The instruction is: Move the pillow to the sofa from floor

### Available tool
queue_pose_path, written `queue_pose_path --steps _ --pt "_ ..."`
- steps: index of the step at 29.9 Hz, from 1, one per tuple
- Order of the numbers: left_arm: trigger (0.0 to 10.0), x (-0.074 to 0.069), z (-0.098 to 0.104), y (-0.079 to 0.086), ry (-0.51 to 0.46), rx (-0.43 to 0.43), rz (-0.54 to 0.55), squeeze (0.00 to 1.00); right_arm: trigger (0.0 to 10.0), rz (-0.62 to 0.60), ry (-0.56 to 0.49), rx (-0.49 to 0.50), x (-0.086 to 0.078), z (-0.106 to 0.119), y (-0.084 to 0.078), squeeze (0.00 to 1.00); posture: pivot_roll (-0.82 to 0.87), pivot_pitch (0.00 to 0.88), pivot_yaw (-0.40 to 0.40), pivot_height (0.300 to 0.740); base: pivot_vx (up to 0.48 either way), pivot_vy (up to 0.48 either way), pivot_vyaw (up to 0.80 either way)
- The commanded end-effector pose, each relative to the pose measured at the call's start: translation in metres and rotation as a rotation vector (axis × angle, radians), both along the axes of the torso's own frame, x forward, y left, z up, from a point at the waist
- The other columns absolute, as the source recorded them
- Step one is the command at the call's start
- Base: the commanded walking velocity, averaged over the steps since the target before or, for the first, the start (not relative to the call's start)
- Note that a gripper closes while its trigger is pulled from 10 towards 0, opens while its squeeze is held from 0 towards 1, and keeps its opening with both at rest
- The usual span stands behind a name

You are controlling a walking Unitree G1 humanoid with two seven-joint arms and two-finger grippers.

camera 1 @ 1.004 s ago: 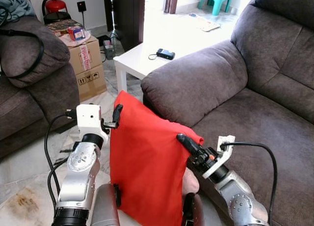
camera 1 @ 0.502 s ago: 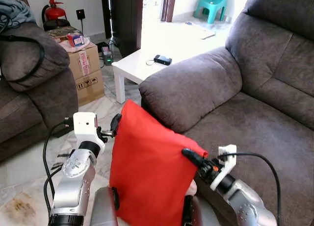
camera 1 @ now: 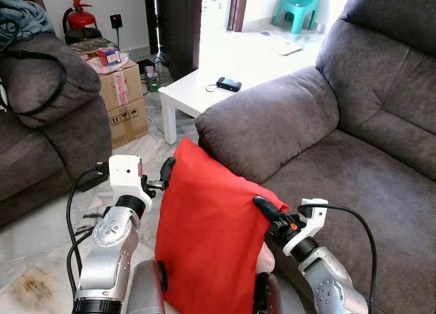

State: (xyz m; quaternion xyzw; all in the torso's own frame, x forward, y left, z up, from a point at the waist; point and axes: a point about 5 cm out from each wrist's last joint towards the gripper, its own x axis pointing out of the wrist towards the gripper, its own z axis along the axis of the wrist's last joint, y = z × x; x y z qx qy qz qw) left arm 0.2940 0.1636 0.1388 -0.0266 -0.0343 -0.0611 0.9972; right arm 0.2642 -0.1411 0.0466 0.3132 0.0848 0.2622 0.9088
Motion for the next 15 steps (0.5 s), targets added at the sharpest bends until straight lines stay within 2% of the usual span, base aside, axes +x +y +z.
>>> queue_pose_path --steps 1,8,15 --pt "10.0 0.0005 0.0044 -0.0035 -0.018 0.006 -0.014 0.0 10.0 -0.044 -0.128 0.003 0.0104 0.0225 -0.0079 0.0 0.14 0.0 -0.113 0.64 0.0 0.0 0.0" --pt "10.0 0.0006 0.0045 -0.0059 -0.019 0.013 -0.024 0.0 10.0 -0.033 -0.13 0.002 0.0108 0.0221 -0.0046 0.0 0.14 0.0 -0.114 0.683 0.0 0.0 0.0" --pt "10.0 0.0005 0.0045 -0.0058 -0.019 0.016 -0.028 0.0 10.0 -0.03 -0.127 -0.003 0.0117 0.0211 -0.0026 0.0 0.14 0.0 -0.111 0.683 0.0 0.0 0.0"
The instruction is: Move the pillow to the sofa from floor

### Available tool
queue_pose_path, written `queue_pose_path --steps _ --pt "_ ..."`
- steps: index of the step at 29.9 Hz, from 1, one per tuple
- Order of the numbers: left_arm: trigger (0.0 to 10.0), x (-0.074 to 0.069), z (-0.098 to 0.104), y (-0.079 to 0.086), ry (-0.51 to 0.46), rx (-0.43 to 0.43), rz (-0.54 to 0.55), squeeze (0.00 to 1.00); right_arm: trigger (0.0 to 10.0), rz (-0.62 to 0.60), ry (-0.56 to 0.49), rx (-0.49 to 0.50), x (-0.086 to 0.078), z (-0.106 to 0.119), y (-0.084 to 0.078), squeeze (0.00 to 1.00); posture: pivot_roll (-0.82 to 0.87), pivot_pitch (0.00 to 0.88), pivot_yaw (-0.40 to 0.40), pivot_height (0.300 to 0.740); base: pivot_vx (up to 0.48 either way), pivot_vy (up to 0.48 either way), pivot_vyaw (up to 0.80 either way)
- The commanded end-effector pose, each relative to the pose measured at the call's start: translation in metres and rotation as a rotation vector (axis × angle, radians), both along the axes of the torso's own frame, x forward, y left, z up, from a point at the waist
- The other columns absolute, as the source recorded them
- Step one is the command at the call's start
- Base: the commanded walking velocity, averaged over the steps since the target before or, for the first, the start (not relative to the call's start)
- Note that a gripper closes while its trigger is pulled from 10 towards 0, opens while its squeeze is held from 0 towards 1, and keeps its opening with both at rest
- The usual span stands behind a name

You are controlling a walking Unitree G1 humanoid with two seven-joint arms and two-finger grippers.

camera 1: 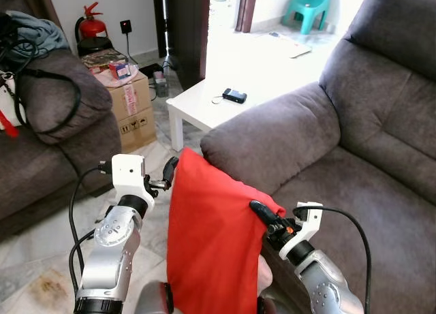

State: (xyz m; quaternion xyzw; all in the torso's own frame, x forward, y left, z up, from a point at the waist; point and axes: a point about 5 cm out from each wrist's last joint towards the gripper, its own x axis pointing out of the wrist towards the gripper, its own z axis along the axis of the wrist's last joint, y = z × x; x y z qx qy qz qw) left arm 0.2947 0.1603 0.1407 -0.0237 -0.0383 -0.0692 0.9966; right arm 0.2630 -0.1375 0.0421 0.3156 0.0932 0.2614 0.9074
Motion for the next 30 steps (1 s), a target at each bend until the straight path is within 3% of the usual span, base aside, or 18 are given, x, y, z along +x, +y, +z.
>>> queue_pose_path --steps 1,17,25,30 --pt "10.0 0.0 0.003 -0.003 -0.01 0.01 -0.013 0.0 10.0 -0.034 -0.145 -0.003 0.013 0.026 -0.006 0.0 0.14 0.0 -0.111 0.683 0.0 0.0 0.0" --pt "10.0 0.001 0.003 -0.004 -0.009 0.021 -0.022 0.0 10.0 -0.057 -0.172 0.024 0.017 0.031 -0.006 0.0 0.14 0.0 -0.1 0.683 0.0 0.0 0.0" --pt "10.0 0.002 0.003 -0.003 -0.01 0.027 -0.02 0.0 10.0 -0.054 -0.185 0.029 0.018 0.033 -0.004 0.0 0.14 0.0 -0.1 0.74 0.0 0.0 0.0" --pt "10.0 0.003 0.003 -0.003 -0.011 0.027 -0.02 0.0 10.0 -0.054 -0.196 0.035 0.019 0.036 -0.002 0.0 0.14 0.0 -0.099 0.74 0.0 0.0 0.0"
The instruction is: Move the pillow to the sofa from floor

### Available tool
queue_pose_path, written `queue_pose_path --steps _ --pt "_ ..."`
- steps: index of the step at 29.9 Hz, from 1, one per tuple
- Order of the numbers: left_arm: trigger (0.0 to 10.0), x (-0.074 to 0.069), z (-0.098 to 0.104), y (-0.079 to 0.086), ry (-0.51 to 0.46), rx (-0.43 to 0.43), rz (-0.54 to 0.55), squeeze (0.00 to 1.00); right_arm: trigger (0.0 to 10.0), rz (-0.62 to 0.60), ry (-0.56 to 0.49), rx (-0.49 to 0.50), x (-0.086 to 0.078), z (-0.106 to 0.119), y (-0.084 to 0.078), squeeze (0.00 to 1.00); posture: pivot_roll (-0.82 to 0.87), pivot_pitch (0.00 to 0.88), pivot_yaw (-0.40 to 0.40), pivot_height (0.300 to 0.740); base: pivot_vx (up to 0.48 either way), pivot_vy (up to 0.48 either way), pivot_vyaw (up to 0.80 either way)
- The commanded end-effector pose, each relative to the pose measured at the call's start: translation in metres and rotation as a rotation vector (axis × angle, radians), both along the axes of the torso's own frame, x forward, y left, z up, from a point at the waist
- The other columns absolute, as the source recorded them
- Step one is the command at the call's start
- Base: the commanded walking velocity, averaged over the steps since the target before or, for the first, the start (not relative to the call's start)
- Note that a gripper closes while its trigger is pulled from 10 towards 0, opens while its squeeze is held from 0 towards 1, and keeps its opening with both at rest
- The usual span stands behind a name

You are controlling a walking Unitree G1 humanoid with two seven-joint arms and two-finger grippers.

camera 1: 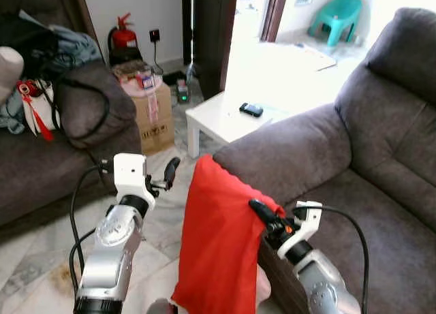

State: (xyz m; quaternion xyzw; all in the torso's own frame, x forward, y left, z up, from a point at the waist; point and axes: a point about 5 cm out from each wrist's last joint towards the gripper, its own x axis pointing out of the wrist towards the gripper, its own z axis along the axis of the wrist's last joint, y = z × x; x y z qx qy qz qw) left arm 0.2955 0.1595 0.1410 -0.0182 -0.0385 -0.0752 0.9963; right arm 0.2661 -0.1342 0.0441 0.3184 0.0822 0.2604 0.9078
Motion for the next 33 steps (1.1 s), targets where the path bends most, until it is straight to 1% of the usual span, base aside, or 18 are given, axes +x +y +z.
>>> queue_pose_path --steps 1,4,9,11,13,14,15,16,18,19,22,24,25,27,28,29,30,33 --pt "10.0 0.002 0.003 -0.002 -0.01 0.017 -0.009 0.0 10.0 -0.047 -0.185 0.029 0.017 0.035 -0.005 0.0 0.14 0.0 -0.099 0.74 0.0 0.0 0.0" --pt "10.0 0.003 0.003 -0.002 -0.011 0.017 -0.007 0.0 10.0 -0.05 -0.199 0.039 0.019 0.04 -0.004 0.0 0.14 0.0 -0.099 0.74 0.0 0.0 0.0" --pt "10.0 0.004 0.004 -0.001 -0.014 0.021 -0.006 0.0 10.0 -0.025 -0.256 0.07 0.024 0.058 0.004 0.0 0.14 0.0 -0.097 0.74 0.0 0.0 0.0" --pt "10.0 0.004 0.005 0.001 -0.016 0.023 -0.005 0.0 10.0 0.011 -0.295 0.106 0.027 0.073 0.01 0.0 0.15 0.0 -0.096 0.74 0.0 0.0 0.0" --pt "10.0 0.004 0.006 0.001 -0.017 0.024 -0.004 0.0 10.0 0.044 -0.317 0.127 0.026 0.081 0.014 0.0 0.15 0.0 -0.096 0.74 0.0 0.0 0.0" --pt "10.0 0.004 0.006 0.001 -0.017 0.025 -0.004 0.0 10.0 0.089 -0.35 0.156 0.024 0.09 0.019 0.0 0.15 0.0 -0.096 0.74 0.0 0.0 0.0" --pt "10.0 0.005 0.006 0.001 -0.017 0.026 -0.004 0.0 10.0 0.1 -0.358 0.164 0.024 0.092 0.02 0.0 0.15 0.0 -0.096 0.74 0.0 0.0 0.0" --pt "10.0 0.005 0.006 0.002 -0.018 0.026 -0.002 0.0 10.0 0.15 -0.392 0.191 0.022 0.105 0.026 0.0 0.15 0.0 -0.094 0.74 0.0 0.0 0.0" --pt "10.0 0.006 0.007 0.003 -0.02 0.028 -0.001 0.0 10.0 0.234 -0.439 0.208 0.017 0.121 0.036 0.0 0.15 0.0 -0.095 0.74 0.0 0.0 0.0" --pt "10.0 0.007 0.008 0.003 -0.022 0.029 0.0 0.0 10.0 0.303 -0.476 0.241 0.012 0.135 0.045 0.0 0.14 0.0 -0.094 0.74 0.0 0.0 0.0" --pt "10.0 0.008 0.009 0.002 -0.025 0.029 -0.001 0.0 10.0 0.372 -0.527 0.271 0.004 0.153 0.055 0.0 0.15 0.0 -0.096 0.74 0.0 0.0 0.0" --pt "10.0 0.009 0.01 0.002 -0.03 0.029 -0.002 0.0 10.0 0.462 -0.592 0.332 -0.008 0.178 0.07 0.0 0.14 0.0 -0.095 0.74 0.0 0.0 0.0" --pt "10.0 0.009 0.01 0.002 -0.03 0.029 -0.002 0.0 10.0 0.462 -0.592 0.332 -0.008 0.178 0.07 0.0 0.14 0.0 -0.095 0.74 0.0 0.0 0.0" --pt "10.0 0.01 0.011 0.002 -0.033 0.028 -0.002 0.0 10.0 0.503 -0.618 0.427 -0.014 0.195 0.08 0.0 0.14 0.0 -0.096 0.74 0.0 0.0 0.0" --pt "10.0 0.01 0.011 0.002 -0.033 0.028 -0.002 0.0 10.0 0.516 -0.627 0.454 -0.016 0.199 0.082 0.0 0.14 0.0 -0.097 0.74 0.0 0.0 0.0" --pt "10.0 0.011 0.011 0.001 -0.034 0.028 -0.002 0.0 10.0 0.525 -0.63 0.469 -0.017 0.2 0.084 0.0 0.14 0.0 -0.097 0.74 0.0 0.0 0.0" --pt "10.0 0.012 0.012 0.002 -0.038 0.027 -0.001 0.0 10.0 0.551 -0.637 0.517 -0.02 0.204 0.087 0.0 0.15 0.0 -0.099 0.74 0.0 0.0 0.0" --pt "10.0 0.013 0.013 0.002 -0.041 0.027 0.001 0.0 10.0 0.573 -0.615 0.581 -0.021 0.205 0.089 0.0 0.15 0.0 -0.101 0.74 0.0 0.0 0.0"
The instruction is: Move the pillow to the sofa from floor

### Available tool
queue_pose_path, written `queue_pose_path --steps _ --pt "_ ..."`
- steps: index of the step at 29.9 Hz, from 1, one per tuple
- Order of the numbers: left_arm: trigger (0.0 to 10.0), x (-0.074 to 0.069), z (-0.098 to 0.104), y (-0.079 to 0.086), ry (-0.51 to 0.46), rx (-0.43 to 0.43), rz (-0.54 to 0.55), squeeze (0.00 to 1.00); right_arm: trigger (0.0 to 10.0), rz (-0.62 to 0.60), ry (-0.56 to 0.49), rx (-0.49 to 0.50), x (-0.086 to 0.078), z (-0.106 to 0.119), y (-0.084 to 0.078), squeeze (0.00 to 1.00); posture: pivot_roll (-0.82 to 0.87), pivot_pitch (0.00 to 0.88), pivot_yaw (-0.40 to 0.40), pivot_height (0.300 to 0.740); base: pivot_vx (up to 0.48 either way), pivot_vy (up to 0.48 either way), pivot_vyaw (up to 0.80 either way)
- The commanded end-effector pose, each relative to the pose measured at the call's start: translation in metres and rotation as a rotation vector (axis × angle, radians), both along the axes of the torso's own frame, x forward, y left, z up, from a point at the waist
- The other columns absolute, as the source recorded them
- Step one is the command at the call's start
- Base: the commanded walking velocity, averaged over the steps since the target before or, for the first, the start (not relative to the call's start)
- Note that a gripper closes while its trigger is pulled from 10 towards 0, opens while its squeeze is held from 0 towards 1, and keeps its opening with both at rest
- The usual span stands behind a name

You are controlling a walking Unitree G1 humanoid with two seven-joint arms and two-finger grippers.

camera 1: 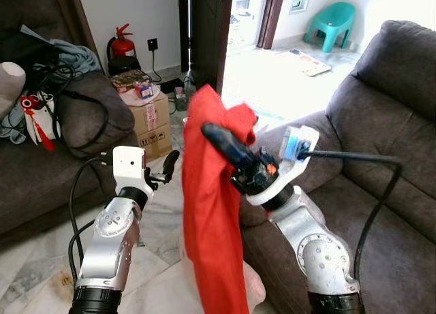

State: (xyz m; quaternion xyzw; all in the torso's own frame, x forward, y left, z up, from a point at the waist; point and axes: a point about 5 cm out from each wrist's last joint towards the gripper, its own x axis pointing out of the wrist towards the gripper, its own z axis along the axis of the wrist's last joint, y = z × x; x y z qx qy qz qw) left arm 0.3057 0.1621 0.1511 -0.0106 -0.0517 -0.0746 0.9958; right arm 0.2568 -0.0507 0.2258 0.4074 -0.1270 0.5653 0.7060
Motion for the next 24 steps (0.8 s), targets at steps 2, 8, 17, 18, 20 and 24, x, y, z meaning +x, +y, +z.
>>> queue_pose_path --steps 2,8,17,18,20,24 --pt "10.0 0.003 0.003 -0.001 -0.016 0.014 0.0 0.0 10.0 0.087 -0.066 0.147 -0.014 0.024 0.007 0.0 0.15 0.0 -0.104 0.74 0.0 0.0 0.0" --pt "10.0 0.002 0.003 0.001 -0.018 0.014 0.01 0.0 10.0 -0.028 -0.086 -0.104 -0.009 0.008 0.02 0.0 0.16 0.0 -0.11 0.74 0.0 0.0 0.0" --pt "10.0 0.0 -0.002 -0.001 -0.005 0.009 0.003 0.0 10.0 -0.738 0.197 -0.518 0.059 -0.052 -0.073 0.0 0.14 0.0 -0.103 0.74 0.0 0.0 0.0" --pt "10.0 0.001 -0.002 -0.002 -0.005 0.009 0.001 0.0 10.0 -0.758 0.212 -0.546 0.06 -0.059 -0.077 0.0 0.14 0.0 -0.101 0.74 0.0 0.0 0.0" --pt "10.0 0.001 -0.001 -0.003 -0.005 0.007 -0.002 0.0 10.0 -0.773 0.248 -0.578 0.061 -0.069 -0.08 0.0 0.14 0.0 -0.102 0.74 0.0 0.0 0.0" --pt "10.0 0.0 -0.002 -0.005 -0.003 0.004 -0.009 0.0 10.0 -0.902 0.328 -0.801 0.064 -0.113 -0.091 0.0 0.15 0.0 -0.097 0.74 0.0 0.0 0.0"
